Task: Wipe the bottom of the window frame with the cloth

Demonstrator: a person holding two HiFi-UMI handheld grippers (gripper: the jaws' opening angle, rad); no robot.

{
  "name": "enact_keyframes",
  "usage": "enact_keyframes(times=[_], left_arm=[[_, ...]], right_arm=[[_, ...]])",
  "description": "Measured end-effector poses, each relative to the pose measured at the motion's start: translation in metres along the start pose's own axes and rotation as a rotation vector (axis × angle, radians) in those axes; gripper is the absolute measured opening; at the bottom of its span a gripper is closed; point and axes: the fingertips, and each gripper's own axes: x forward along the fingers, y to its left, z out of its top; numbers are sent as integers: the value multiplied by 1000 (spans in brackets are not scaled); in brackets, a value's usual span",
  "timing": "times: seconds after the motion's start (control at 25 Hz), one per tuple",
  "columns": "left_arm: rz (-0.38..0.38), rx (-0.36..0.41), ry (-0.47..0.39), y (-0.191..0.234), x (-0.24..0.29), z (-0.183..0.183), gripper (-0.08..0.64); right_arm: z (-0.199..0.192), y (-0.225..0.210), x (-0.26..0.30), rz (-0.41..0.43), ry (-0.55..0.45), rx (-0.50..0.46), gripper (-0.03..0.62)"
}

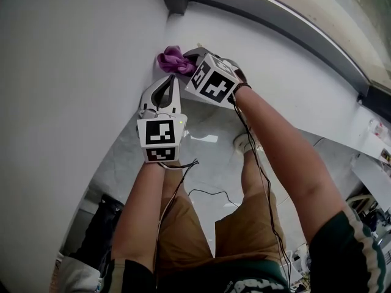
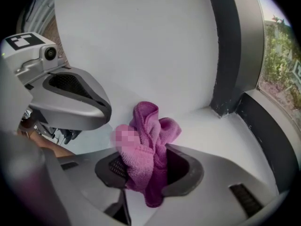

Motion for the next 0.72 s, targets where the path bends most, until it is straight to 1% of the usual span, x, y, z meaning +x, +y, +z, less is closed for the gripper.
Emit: enact_keyframes(times=[0.2,0.48,0.64,0.72], left_arm=[[3,-3,-14,4,9,16,3],[-25,13,-25,3,23,33,3],[-48,27,-22,-3,31,40,3],[-50,29,-21,-4,33,43,3]], right_arm=[[4,-24,-4,-28,-6,4,166],[11,-54,-9,-62,-11,10,166],[15,-70,-11,-104,-18,13,167],[15,-78,-12,-131,-24,35,167]])
